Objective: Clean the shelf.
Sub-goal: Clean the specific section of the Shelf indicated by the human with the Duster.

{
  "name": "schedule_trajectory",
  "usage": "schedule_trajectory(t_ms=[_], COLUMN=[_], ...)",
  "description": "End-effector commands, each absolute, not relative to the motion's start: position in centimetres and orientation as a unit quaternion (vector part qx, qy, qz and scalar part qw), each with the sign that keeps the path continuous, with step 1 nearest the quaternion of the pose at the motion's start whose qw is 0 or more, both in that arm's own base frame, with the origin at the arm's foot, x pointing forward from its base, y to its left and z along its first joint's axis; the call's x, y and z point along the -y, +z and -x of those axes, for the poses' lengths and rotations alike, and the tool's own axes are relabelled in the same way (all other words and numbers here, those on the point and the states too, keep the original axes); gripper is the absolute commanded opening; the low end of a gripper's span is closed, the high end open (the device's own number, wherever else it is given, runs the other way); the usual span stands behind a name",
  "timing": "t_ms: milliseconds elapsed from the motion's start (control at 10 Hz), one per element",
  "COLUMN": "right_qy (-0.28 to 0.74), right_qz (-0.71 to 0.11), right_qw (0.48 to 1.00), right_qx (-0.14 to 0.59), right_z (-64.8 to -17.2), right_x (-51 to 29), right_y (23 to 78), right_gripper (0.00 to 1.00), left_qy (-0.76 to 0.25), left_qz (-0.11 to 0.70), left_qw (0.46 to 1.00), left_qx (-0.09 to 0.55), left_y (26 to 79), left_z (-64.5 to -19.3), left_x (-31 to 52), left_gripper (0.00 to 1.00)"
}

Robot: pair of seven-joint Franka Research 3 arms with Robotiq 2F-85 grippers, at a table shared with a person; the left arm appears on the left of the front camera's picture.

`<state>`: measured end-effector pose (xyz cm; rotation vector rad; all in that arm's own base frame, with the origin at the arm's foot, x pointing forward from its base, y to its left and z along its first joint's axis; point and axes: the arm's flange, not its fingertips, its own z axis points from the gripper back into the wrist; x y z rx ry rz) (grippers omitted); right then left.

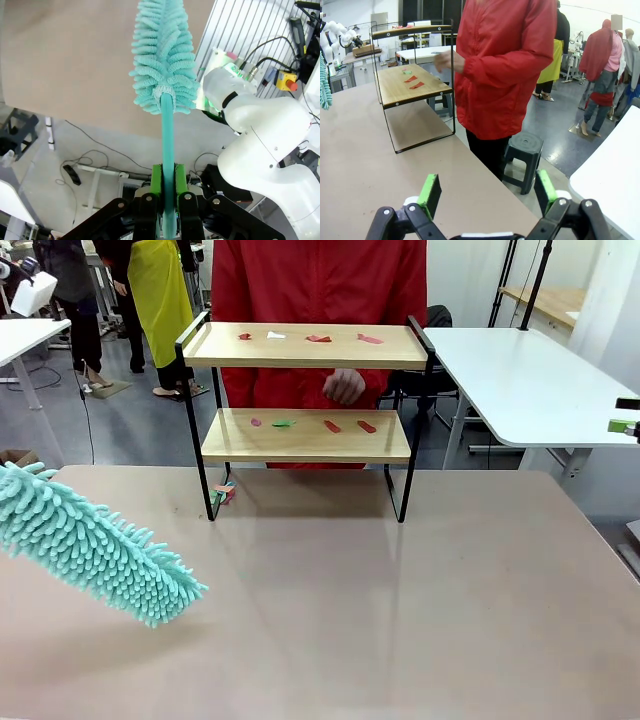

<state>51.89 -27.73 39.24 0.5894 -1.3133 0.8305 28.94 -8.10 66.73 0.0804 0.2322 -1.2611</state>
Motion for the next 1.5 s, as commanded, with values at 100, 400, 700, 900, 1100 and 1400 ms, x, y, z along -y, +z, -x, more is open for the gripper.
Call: schedule_trajectory(t_ms=[100, 400, 700, 900, 1100, 1400], right_qy=[0.367, 0.367, 0.367, 0.367, 0.367, 0.367], right_qz=[-0.262, -0.262, -0.262, -0.262, -0.262, -0.262], right_qw=[0.679, 0.679, 0.679, 0.679, 0.679, 0.679], right_qx=[0.579, 0.579, 0.579, 0.579, 0.579, 0.579], right_z=[-52.02, -52.02, -52.02, -52.02, -52.02, -52.02], right_x=[27.52, 27.52, 27.52, 27.52, 27.52, 27.52], right_y=[39.83, 39.83, 39.83, 39.83, 39.83, 39.83], right_gripper=[1.0, 1.0, 1.0, 1.0, 1.0, 1.0], left_qy=[-0.582, -0.582, -0.582, -0.582, -0.582, -0.613], left_qz=[-0.034, -0.034, -0.034, -0.034, -0.034, -0.035], left_qw=[0.805, 0.805, 0.805, 0.805, 0.805, 0.784], left_qx=[-0.108, -0.108, -0.108, -0.108, -0.108, -0.092], left_y=[66.91, 66.91, 66.91, 66.91, 66.91, 66.66], left_z=[-28.65, -28.65, -28.65, -28.65, -28.65, -29.25], left_x=[8.1, 8.1, 8.1, 8.1, 8.1, 7.99], left_gripper=[0.13, 0.13, 0.13, 0.13, 0.13, 0.13])
